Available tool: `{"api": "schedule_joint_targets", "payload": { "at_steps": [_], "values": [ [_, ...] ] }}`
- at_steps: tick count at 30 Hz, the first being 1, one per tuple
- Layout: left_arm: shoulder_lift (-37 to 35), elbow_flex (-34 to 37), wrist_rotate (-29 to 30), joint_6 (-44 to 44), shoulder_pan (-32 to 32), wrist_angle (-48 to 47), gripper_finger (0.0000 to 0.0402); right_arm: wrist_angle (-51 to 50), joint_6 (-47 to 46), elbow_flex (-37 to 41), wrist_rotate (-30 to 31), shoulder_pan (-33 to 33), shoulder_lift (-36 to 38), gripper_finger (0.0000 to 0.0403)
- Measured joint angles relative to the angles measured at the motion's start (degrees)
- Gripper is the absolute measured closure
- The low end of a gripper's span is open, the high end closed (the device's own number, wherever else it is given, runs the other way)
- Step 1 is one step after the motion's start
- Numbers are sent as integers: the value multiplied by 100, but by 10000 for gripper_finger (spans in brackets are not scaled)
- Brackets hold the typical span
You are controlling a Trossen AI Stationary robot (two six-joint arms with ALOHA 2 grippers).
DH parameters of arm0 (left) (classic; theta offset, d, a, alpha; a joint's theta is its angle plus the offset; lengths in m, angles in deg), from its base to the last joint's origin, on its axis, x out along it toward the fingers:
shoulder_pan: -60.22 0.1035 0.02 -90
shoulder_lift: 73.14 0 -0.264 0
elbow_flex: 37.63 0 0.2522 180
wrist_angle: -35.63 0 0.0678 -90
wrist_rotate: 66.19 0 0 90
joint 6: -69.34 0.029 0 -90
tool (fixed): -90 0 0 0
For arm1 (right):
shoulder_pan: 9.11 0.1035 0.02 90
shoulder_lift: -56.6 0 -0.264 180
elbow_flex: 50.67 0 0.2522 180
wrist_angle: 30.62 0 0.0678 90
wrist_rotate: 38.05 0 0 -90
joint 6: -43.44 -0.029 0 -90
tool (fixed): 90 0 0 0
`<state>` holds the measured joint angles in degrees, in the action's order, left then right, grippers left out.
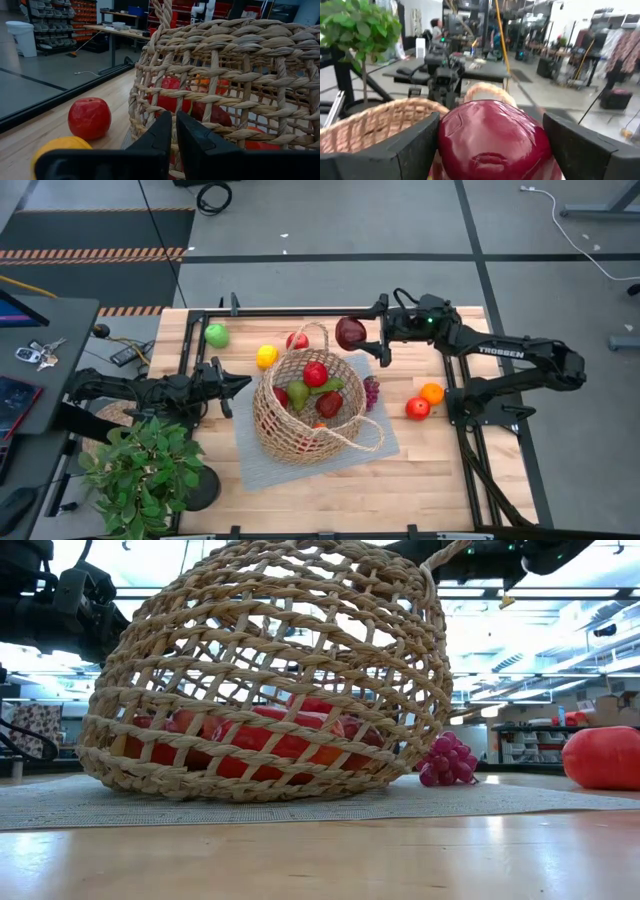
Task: Build produce basket
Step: Put the red apple into the basket
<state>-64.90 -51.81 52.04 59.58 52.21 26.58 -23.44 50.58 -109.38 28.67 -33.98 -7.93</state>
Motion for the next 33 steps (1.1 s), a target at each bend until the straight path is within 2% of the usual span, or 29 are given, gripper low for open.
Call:
{"api": "schedule_joint_targets", "payload": {
  "at_steps": [9, 17, 20, 27, 33],
  "values": [
    [-1, 1, -1, 2, 1, 0, 361, 13, -262, 0, -1215, 31, -88, 54],
    [1, 1, 0, 0, 2, 0, 369, -76, 101, 9, -1175, 245, -24, 54],
    [1, -1, 0, 2, 2, 0, 368, -108, 337, 14, -1249, 319, -148, 54],
    [-1, 0, 0, 2, 2, 0, 361, 519, 506, 13, -1278, 281, -593, 54],
    [1, -1, -2, 4, 0, 0, 367, 170, 545, 11, -1280, 239, -917, 54]
  ]
}}
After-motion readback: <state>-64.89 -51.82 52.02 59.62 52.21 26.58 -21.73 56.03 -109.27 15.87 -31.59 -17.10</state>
